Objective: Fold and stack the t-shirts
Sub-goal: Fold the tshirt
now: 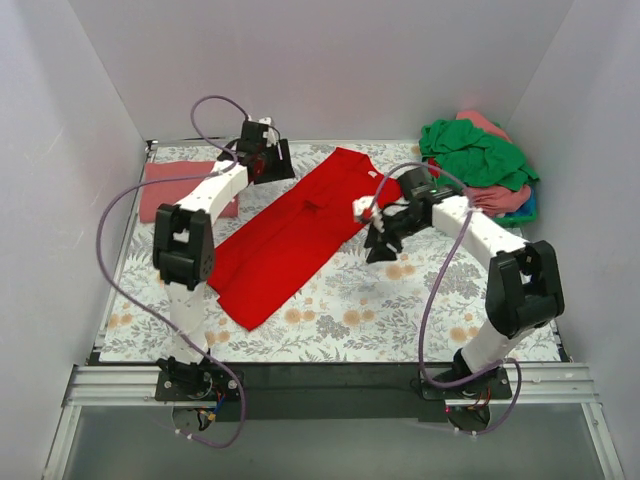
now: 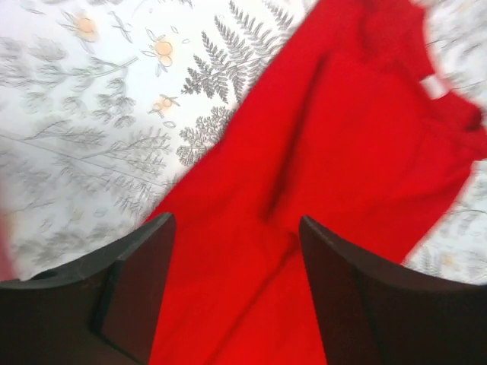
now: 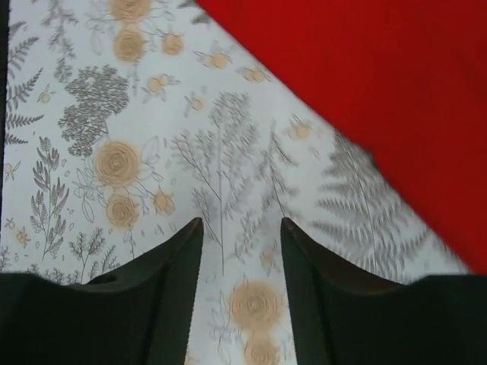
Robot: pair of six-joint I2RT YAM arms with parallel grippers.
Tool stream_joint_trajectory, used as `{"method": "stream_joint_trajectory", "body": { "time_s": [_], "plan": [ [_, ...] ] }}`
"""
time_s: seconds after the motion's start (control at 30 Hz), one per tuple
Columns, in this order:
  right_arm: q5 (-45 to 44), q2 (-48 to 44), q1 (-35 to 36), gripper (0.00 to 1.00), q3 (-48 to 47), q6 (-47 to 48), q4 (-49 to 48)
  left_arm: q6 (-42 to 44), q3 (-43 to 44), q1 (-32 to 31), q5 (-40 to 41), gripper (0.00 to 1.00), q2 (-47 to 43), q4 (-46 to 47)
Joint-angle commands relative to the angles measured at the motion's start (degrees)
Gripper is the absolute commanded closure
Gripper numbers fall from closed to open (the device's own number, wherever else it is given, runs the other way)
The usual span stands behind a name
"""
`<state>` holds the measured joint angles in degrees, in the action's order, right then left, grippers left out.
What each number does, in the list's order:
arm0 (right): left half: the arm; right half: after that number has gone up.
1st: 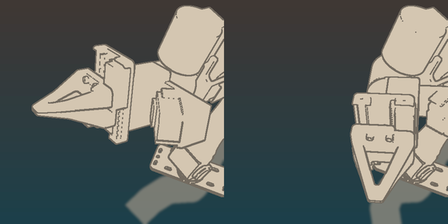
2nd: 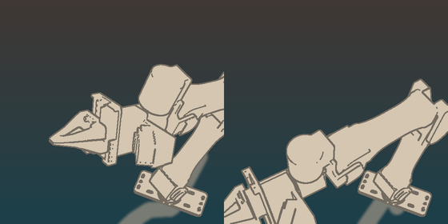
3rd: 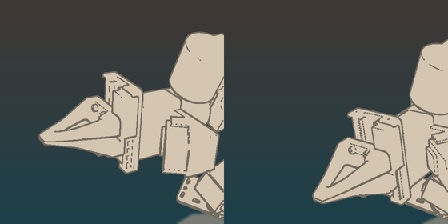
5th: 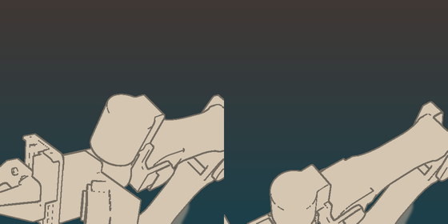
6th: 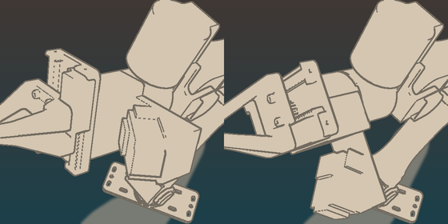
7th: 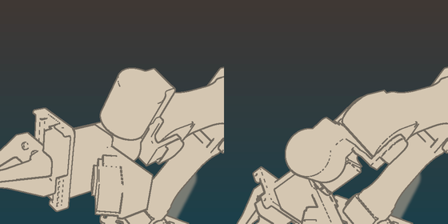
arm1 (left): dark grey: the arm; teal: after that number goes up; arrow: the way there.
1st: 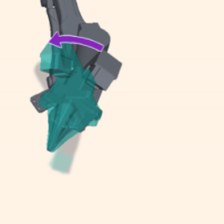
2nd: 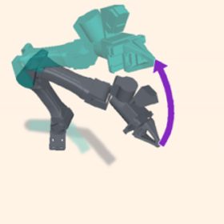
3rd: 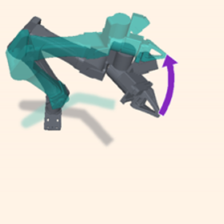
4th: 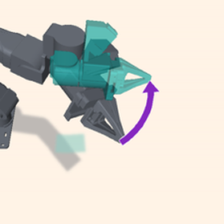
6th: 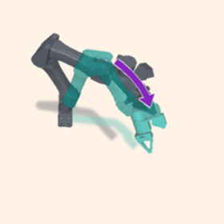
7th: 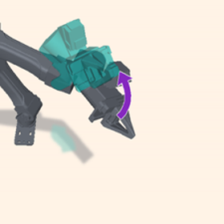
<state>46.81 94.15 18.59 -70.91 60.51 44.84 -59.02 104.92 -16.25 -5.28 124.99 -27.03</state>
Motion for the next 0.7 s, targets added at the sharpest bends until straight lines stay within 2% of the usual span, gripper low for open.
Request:
{"method": "stream_joint_trajectory", "body": {
  "time_s": [0.0, 0.03, 0.1, 0.13, 0.17, 0.23, 0.33, 0.4, 0.5, 0.67],
  "plan": [
    [-5.8, -2.0, 11.1, 0.45, 0.7, 12.5, -0.4, 4.3, -9.4, 0.4, 8.1, 0.34, -20.6, 5.4],
    [-9.2, -1.9, 17.1, 0.43, 0.8, 13.3, -1.4, 4.2, -13.0, 1.2, 9.4, 0.3, -27.9, 6.5],
    [-14.2, -1.2, 23.5, 0.41, 0.8, 13.1, -6.8, 2.6, -19.7, 2.0, 11.2, 0.22, -35.2, 7.7],
    [-19.0, 0.1, 29.4, 0.41, 0.9, 12.2, -9.2, 1.8, -26.7, 3.4, 11.8, 0.21, -39.4, 8.4],
    [-21.1, 0.9, 32.1, 0.41, 0.7, 11.4, -11.5, 0.9, -29.5, 3.7, 12.4, 0.2, -46.7, 8.4],
    [-24.8, 3.8, 38.8, 0.41, -1.2, 9.4, -16.3, 0.2, -37.2, 4.4, 14.2, 0.2, -54.3, 7.4],
    [-28.9, 8.8, 45.2, 0.42, -4.7, 6.6, -19.8, -1.0, -43.5, 4.7, 18.5, 0.19, -66.8, 4.2],
    [-31.4, 11.0, 47.7, 0.43, -5.6, 5.9, -22.3, -1.5, -44.8, 4.7, 21.8, 0.19, -73.9, 2.1],
    [-34.9, 14.4, 50.2, 0.43, -6.3, 4.4, -24.7, -1.3, -45.2, 4.7, 23.8, 0.19, -79.4, -2.1],
    [-38.2, 19.3, 50.5, 0.46, -8.2, 1.6, -28.0, -0.3, -45.1, 4.7, 25.1, 0.19, -81.6, -3.6]
  ]
}}
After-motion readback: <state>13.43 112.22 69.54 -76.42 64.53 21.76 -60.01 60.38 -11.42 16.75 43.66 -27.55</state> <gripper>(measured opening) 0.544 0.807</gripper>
